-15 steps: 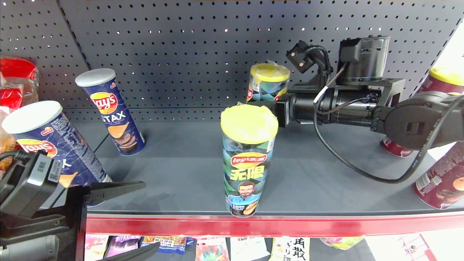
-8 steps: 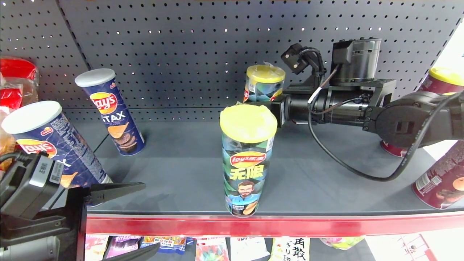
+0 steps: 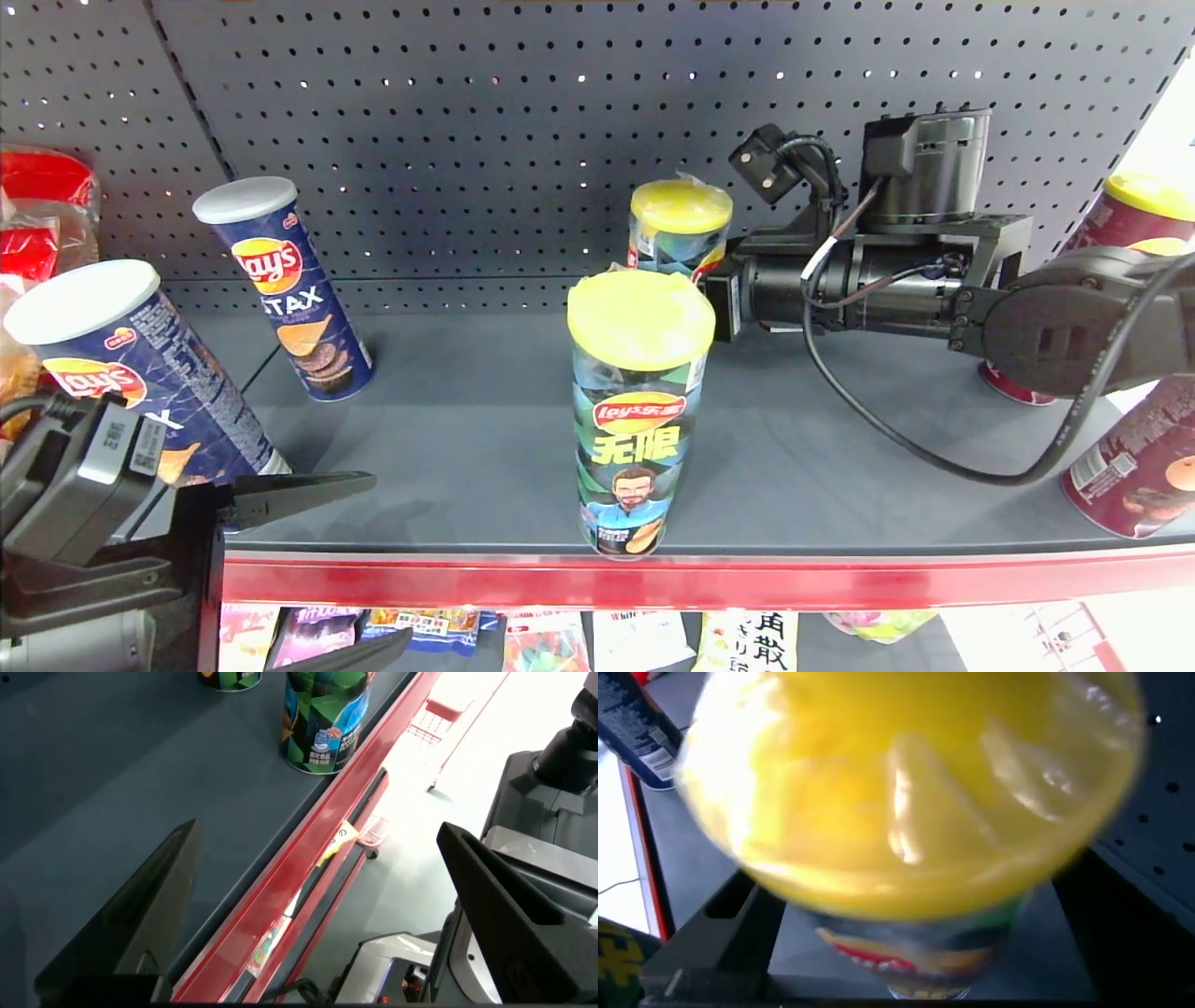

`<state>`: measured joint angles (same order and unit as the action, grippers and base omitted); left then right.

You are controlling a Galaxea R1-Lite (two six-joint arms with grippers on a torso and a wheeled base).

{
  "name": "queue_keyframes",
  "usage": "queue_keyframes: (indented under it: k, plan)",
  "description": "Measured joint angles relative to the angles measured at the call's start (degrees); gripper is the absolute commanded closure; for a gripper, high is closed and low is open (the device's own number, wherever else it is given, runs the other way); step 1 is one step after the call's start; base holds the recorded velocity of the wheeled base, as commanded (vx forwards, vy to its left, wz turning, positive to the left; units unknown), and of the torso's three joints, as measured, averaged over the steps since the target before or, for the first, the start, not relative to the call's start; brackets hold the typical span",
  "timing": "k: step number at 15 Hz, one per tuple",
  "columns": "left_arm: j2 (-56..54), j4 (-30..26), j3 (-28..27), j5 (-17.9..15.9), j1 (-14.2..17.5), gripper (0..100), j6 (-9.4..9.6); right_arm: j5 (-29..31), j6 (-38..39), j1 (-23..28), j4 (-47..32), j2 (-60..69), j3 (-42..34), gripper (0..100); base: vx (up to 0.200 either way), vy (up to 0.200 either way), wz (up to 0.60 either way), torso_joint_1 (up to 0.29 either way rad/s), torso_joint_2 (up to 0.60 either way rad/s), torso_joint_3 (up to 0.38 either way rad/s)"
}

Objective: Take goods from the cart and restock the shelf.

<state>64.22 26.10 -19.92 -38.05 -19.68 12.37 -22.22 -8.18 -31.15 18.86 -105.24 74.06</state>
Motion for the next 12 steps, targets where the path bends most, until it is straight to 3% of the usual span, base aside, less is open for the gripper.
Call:
queue_keyframes:
  k: [12]
  plan:
    - [1.01,0.0,-0.09,1.43,0.0,0,0.1,0.52,0.22,1.49,0.05,9.65,-12.4,0,0.0,0.0,0.0,0.0,0.0,0.0]
